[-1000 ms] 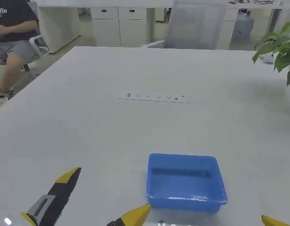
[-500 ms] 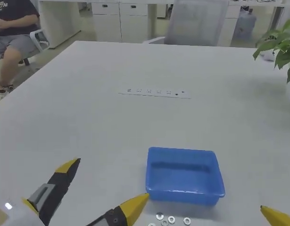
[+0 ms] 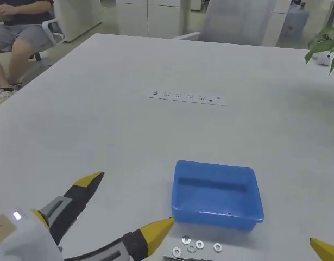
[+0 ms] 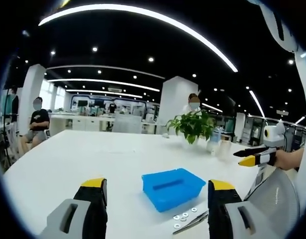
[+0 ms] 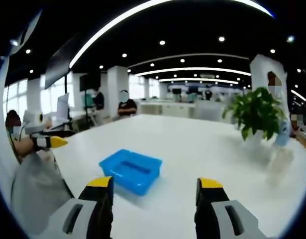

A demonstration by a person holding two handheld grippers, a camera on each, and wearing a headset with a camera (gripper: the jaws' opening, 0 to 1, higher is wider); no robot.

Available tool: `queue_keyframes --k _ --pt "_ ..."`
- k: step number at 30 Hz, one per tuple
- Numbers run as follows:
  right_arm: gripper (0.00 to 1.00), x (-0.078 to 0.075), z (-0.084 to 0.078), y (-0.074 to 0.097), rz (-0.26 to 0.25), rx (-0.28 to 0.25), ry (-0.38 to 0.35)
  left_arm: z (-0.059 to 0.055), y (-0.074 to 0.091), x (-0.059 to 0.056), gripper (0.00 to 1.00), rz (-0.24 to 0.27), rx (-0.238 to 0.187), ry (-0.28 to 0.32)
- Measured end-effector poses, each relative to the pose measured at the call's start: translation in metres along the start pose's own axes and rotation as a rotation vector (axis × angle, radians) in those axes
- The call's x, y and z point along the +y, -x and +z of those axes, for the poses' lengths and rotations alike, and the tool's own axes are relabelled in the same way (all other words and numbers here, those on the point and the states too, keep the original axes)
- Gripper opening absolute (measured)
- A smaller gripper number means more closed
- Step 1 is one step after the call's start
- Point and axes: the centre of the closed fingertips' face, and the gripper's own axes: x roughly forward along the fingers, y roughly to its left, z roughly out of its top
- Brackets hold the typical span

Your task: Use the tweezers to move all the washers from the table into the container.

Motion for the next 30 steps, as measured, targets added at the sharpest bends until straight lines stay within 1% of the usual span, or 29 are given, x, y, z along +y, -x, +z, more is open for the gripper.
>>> queue_keyframes --k 1,2,3,4,5,6,7,8,9,10,11,12,13,14,15,16,17,18,19,20,21,22,24,25,26,28,30 --pt "0.62 0.004 -0.003 -0.001 0.014 0.021 0.019 -0.007 -0.001 -0.002 0.8 -0.018 0.04 0.023" --pt "0.6 0.011 -0.01 -0.002 0.048 0.078 0.041 -0.016 -0.001 -0.004 0.76 -0.041 0.1 0.035" --pt "0.57 0.016 -0.012 -0.004 0.072 0.099 0.05 -0.02 -0.002 -0.005 0.72 -0.058 0.124 0.035" --pt "0.52 0.021 -0.012 -0.006 0.098 0.104 0.067 -0.023 -0.002 -0.006 0.67 -0.076 0.147 0.032" --pt "0.49 0.029 -0.014 -0.008 0.136 0.126 0.091 -0.027 -0.002 -0.009 0.63 -0.092 0.174 0.026" --pt "0.43 0.033 -0.017 -0.01 0.158 0.149 0.102 -0.03 -0.002 -0.011 0.59 -0.105 0.194 0.013" --pt "0.4 0.041 -0.019 -0.014 0.191 0.16 0.123 -0.036 -0.002 -0.015 0.56 -0.137 0.232 -0.005" --pt "0.37 0.045 -0.02 -0.017 0.206 0.168 0.122 -0.042 -0.001 -0.017 0.54 -0.147 0.275 -0.03" --pt "0.33 0.049 -0.023 -0.019 0.229 0.184 0.134 -0.044 -0.002 -0.02 0.51 -0.171 0.289 -0.046" --pt "0.3 0.056 -0.025 -0.023 0.256 0.19 0.133 -0.05 -0.001 -0.025 0.48 -0.21 0.336 -0.059" --pt "0.28 0.062 -0.026 -0.025 0.285 0.196 0.13 -0.052 -0.001 -0.026 0.44 -0.219 0.351 -0.073" --pt "0.26 0.066 -0.027 -0.028 0.302 0.199 0.125 -0.053 -0.002 -0.027 0.4 -0.242 0.364 -0.102" --pt "0.25 0.068 -0.028 -0.03 0.31 0.2 0.126 -0.055 -0.002 -0.029 0.38 -0.256 0.386 -0.106" --pt "0.24 0.075 -0.03 -0.032 0.347 0.214 0.127 -0.059 -0.003 -0.03 0.36 -0.277 0.413 -0.118" --pt "0.22 0.077 -0.031 -0.034 0.359 0.219 0.136 -0.061 -0.004 -0.031 0.35 -0.288 0.426 -0.129" --pt "0.22 0.079 -0.034 -0.038 0.371 0.236 0.154 -0.065 -0.005 -0.032 0.34 -0.311 0.45 -0.147" --pt "0.21 0.082 -0.036 -0.039 0.388 0.248 0.169 -0.067 -0.005 -0.032 0.32 -0.318 0.462 -0.154" --pt "0.2 0.084 -0.038 -0.042 0.405 0.258 0.18 -0.074 -0.006 -0.03 0.3 -0.331 0.498 -0.183" --pt "0.2 0.085 -0.041 -0.045 0.414 0.271 0.196 -0.078 -0.006 -0.03 0.3 -0.343 0.516 -0.205" --pt "0.19 0.086 -0.042 -0.048 0.423 0.278 0.21 -0.086 -0.005 -0.03 0.29 -0.37 0.565 -0.221" --pt "0.19 0.087 -0.044 -0.05 0.433 0.287 0.217 -0.091 -0.006 -0.03 0.28 -0.382 0.582 -0.233" --pt "0.18 0.089 -0.045 -0.052 0.443 0.294 0.221 -0.097 -0.007 -0.031 0.28 -0.41 0.611 -0.254" --pt "0.18 0.091 -0.049 -0.057 0.463 0.313 0.242 -0.105 -0.009 -0.031 0.26 -0.427 0.646 -0.296" --pt "0.18 0.093 -0.053 -0.06 0.475 0.33 0.259 -0.107 -0.011 -0.032 0.26 -0.434 0.648 -0.303" --pt "0.18 0.093 -0.055 -0.062 0.478 0.339 0.272 -0.11 -0.013 -0.033 0.25 -0.447 0.663 -0.304" --pt "0.18 0.096 -0.059 -0.066 0.497 0.353 0.292 -0.114 -0.016 -0.033 0.24 -0.455 0.681 -0.313" --pt "0.19 0.099 -0.064 -0.071 0.511 0.376 0.295 -0.121 -0.017 -0.032 0.22 -0.473 0.717 -0.345"
